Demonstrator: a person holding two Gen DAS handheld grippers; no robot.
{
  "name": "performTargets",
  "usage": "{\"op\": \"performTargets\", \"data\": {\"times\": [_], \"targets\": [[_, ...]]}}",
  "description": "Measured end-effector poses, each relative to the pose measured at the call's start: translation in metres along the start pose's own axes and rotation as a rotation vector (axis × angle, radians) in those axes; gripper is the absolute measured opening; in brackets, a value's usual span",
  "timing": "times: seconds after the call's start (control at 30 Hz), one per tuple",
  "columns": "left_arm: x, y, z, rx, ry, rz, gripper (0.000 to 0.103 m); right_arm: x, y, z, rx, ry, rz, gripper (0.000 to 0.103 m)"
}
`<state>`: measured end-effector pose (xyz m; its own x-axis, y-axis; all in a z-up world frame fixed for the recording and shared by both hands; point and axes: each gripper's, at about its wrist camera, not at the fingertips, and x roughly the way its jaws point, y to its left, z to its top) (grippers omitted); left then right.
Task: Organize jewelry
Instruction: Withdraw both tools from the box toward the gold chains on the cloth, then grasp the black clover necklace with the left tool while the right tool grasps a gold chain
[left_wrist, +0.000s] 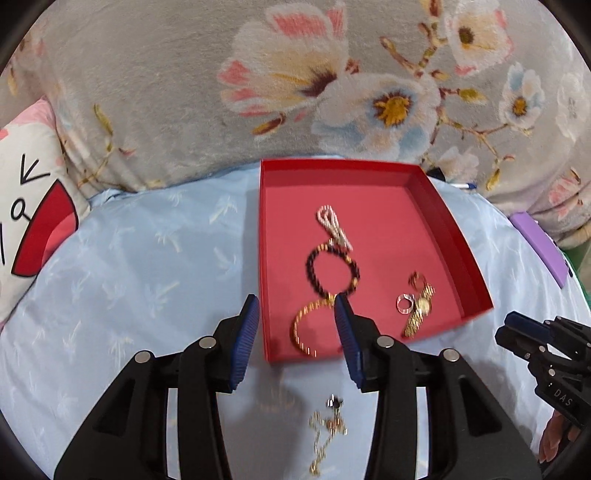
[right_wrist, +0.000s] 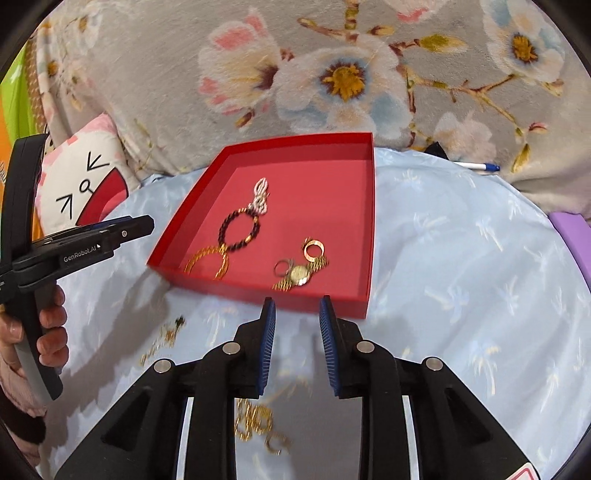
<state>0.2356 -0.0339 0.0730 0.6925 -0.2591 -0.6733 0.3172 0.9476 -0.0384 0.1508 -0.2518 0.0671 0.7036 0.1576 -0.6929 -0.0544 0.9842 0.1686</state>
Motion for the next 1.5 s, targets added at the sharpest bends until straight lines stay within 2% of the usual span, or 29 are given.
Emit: {"op": "performTargets", "data": {"times": [0.1,0.2,0.43,0.63,0.83,0.93,0.97,1.13,1.3,1.5], "targets": [[-0.005,-0.002,-0.023,0.008,0.025,-0.018,0.042,-0.008,0.005,-0.019,0.001,0.015,0.007,0.026],[-0.006,-0.005,-0.048,0.012,0.052,-0.030,0.052,-0.012,0.009,-0.038,-0.002,0.037,0.006,0.028],[0.015,-0.009,-0.084,0.003,0.126,-0.047,0.052,-0.002,0.026,-0.070,-0.018,0.104,0.028,0.030],[0.010,-0.004,-0.090,-0.004,0.085,-0.019,0.052,0.012,0.034,-0.077,-0.040,0.130,0.026,0.030],[0.014,-0.003,-0.093,-0.009,0.106,-0.040,0.052,0.017,0.044,-0.079,-0.102,0.118,-0.021,0.030],[0.015,-0.005,-0.094,-0.002,0.105,-0.040,0.052,0.018,0.045,-0.078,-0.115,0.113,-0.033,0.021],[0.015,-0.005,-0.094,0.000,0.110,-0.043,0.052,0.019,0.045,-0.078,-0.117,0.118,-0.031,0.009],[0.017,-0.006,-0.095,0.003,0.114,-0.047,0.052,0.019,0.045,-0.079,-0.113,0.113,-0.020,0.004],[0.017,-0.007,-0.094,0.005,0.116,-0.046,0.052,0.015,0.042,-0.080,-0.095,0.111,-0.005,0.003],[0.018,-0.008,-0.093,0.006,0.118,-0.045,0.052,-0.006,0.035,-0.072,-0.057,0.060,0.010,0.003]]}}
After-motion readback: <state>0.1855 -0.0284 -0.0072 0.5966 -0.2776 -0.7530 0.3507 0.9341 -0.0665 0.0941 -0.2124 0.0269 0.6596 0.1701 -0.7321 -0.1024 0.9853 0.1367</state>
